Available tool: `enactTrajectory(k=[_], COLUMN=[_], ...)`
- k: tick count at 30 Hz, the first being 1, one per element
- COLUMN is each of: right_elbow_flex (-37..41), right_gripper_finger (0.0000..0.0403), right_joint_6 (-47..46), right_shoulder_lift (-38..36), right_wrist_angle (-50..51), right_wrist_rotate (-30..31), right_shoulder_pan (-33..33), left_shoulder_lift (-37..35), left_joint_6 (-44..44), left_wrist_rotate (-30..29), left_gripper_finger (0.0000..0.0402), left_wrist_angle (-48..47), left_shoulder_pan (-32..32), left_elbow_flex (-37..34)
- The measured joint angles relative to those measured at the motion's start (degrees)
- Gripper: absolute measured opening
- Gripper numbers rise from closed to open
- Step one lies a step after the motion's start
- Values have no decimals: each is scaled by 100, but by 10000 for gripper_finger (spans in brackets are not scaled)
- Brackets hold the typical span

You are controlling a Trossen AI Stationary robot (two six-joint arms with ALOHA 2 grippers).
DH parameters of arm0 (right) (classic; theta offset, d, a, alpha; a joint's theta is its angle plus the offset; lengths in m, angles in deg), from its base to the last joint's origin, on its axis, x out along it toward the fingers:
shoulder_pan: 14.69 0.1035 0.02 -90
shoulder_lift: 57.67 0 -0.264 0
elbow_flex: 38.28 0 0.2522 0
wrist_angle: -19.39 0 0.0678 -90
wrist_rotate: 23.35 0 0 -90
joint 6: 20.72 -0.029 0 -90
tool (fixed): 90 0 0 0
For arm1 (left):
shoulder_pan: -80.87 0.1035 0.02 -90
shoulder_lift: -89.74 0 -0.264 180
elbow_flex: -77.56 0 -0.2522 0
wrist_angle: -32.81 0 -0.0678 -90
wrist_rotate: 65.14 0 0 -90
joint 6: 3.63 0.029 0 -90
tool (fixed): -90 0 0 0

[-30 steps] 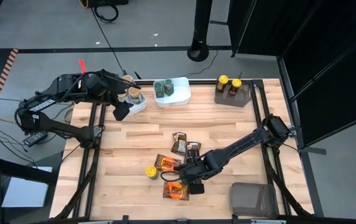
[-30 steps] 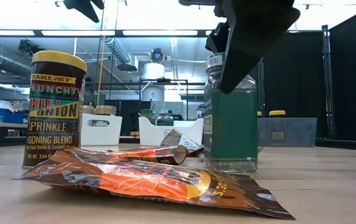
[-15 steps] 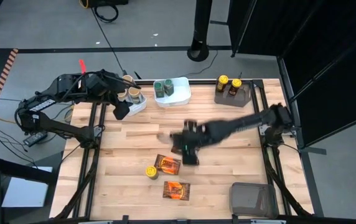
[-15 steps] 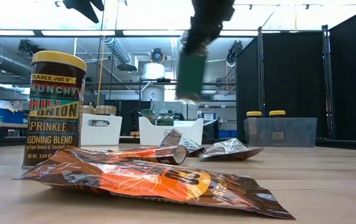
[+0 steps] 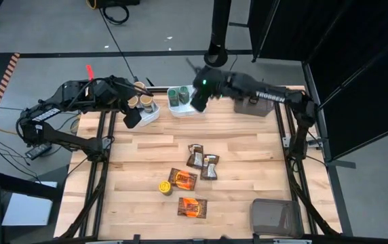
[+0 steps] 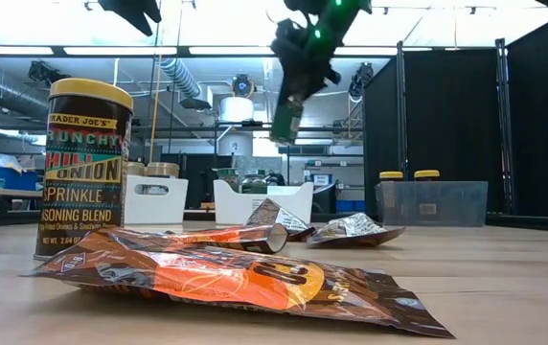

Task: Sort spices by type
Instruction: Put the green seasoning bottle into the right white bin

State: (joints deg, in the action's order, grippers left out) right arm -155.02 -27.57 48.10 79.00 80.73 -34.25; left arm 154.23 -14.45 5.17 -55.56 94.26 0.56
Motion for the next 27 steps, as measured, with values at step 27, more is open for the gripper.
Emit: enactTrajectory(k=[27], right_elbow_flex=[9], right_gripper_finger=[204], right_joint_6=[1757], right_shoulder_lift=[1122], right_wrist_angle=[-679], right_wrist_rotate=[-1065], right_shoulder_pan=[-1149], left_shoulder_lift=[0], left_joint_6=[-307], left_wrist_rotate=[-322], left_gripper_finger=[333], left_wrist_angle=[450], left_shoulder_pan=[11], left_elbow_flex=[-4])
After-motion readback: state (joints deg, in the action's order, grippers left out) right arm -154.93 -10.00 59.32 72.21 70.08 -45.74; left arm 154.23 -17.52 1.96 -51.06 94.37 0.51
